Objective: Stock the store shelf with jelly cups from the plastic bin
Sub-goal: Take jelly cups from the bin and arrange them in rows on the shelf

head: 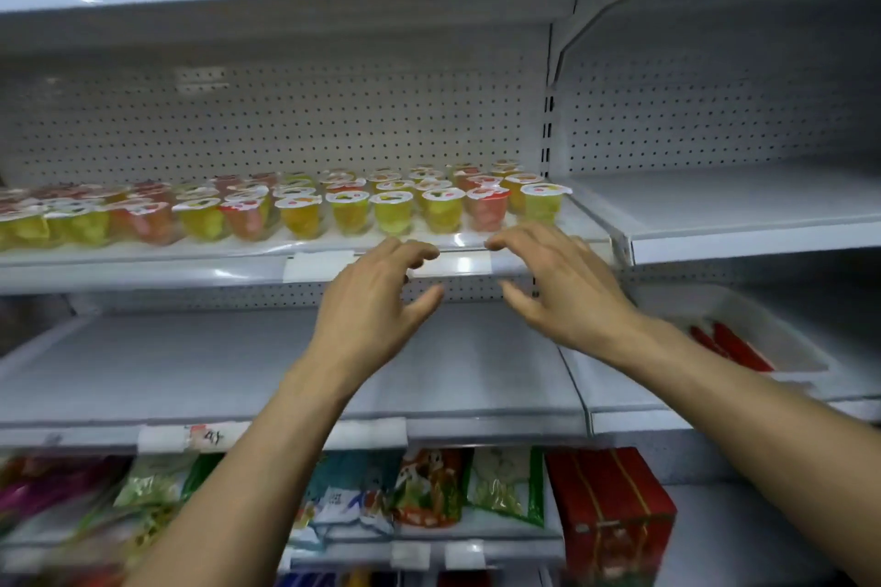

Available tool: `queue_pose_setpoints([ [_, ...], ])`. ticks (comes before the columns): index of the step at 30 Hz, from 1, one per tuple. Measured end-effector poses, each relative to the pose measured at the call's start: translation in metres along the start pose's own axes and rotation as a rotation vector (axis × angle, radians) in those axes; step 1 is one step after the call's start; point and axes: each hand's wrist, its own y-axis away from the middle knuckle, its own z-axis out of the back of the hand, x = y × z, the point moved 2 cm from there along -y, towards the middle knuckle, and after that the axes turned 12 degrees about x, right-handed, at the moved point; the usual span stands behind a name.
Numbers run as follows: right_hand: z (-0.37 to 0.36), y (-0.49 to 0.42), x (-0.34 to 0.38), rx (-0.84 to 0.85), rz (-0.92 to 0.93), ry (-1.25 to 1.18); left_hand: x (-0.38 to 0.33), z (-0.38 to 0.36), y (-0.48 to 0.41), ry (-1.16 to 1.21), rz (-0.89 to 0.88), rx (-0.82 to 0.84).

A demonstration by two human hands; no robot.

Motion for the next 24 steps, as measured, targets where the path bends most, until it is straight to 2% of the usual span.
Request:
queue_pose_setpoints([
  [9, -0.071, -0.018, 0.119, 0.193, 0.21, -0.176, 0.08, 0.036, 0.122, -0.12, 0.286, 0.161],
  [13, -0.114, -0.039, 0.192, 0.265, 0.32, -0.228, 0.135, 0.056, 0.18, -0.13, 0.412, 0.168],
  [19, -0.192, -0.082, 0.329, 0.417, 0.458, -0.278, 0.261, 0.093, 0.276, -0.107, 0.661, 0.211],
  [24, -0.273, -0.124, 0.461, 0.606, 0.541, -0.355, 0.377, 0.135, 0.38, -0.07, 0.913, 0.239],
])
